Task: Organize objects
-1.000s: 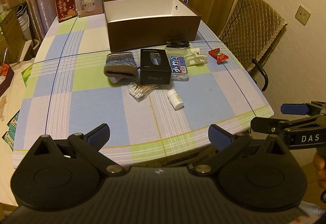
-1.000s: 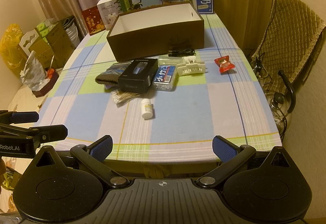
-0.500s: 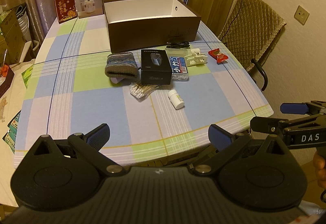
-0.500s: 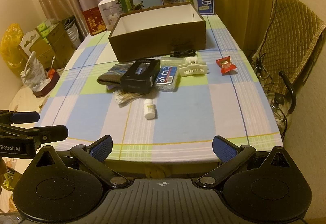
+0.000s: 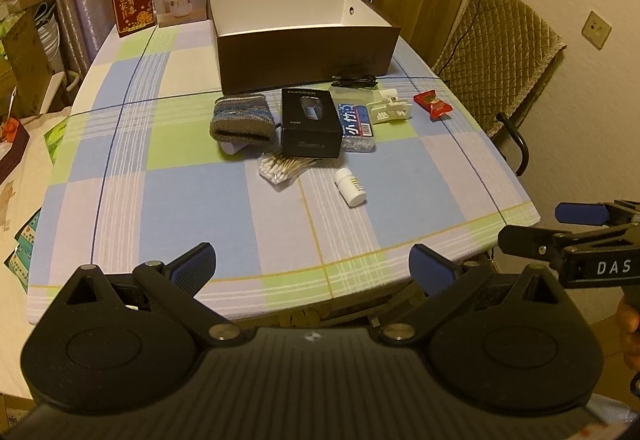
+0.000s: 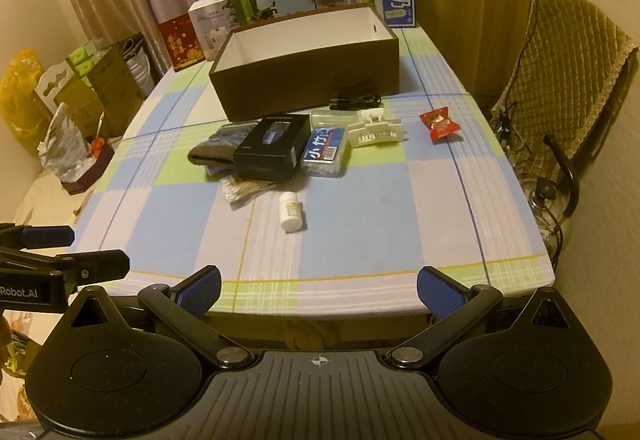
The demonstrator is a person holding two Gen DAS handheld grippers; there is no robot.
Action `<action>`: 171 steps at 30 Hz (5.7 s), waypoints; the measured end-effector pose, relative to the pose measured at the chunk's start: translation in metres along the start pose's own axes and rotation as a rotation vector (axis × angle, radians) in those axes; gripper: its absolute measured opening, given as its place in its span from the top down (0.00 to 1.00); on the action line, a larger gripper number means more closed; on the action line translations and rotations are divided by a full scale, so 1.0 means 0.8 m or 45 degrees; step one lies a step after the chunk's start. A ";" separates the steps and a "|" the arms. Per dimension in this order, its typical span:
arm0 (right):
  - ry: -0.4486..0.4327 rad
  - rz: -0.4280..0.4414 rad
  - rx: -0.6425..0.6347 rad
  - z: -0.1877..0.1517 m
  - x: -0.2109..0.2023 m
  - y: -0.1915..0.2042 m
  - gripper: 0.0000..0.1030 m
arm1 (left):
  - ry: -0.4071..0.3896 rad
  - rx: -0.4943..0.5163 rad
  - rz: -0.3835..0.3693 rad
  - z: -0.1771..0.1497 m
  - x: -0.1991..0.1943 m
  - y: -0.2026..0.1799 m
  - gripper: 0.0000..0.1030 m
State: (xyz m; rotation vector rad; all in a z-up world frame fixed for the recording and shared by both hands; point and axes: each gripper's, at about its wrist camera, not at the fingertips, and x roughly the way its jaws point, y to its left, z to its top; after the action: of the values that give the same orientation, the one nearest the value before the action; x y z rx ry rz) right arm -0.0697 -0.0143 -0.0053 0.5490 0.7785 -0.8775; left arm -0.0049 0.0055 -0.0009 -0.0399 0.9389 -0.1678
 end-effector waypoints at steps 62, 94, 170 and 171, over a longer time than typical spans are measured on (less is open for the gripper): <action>0.107 0.046 -0.026 0.164 0.184 -0.252 0.02 | 0.266 -0.279 0.132 0.072 0.303 -0.090 0.78; 0.193 -0.092 -0.016 0.225 0.342 -0.293 0.72 | 0.078 -0.353 0.316 0.105 0.204 0.011 0.78; -0.084 -0.131 0.127 0.497 0.451 -0.222 0.09 | 0.099 0.291 -0.154 0.488 0.489 0.006 0.40; -0.085 -0.128 0.139 0.495 0.445 -0.222 0.08 | 0.095 0.288 -0.163 0.486 0.481 0.008 0.40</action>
State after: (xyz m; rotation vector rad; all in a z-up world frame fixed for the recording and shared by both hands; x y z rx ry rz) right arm 0.0717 -0.5541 -0.0653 0.5778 0.7046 -1.0306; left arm 0.5317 -0.0654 -0.0794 0.1158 0.9870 -0.3953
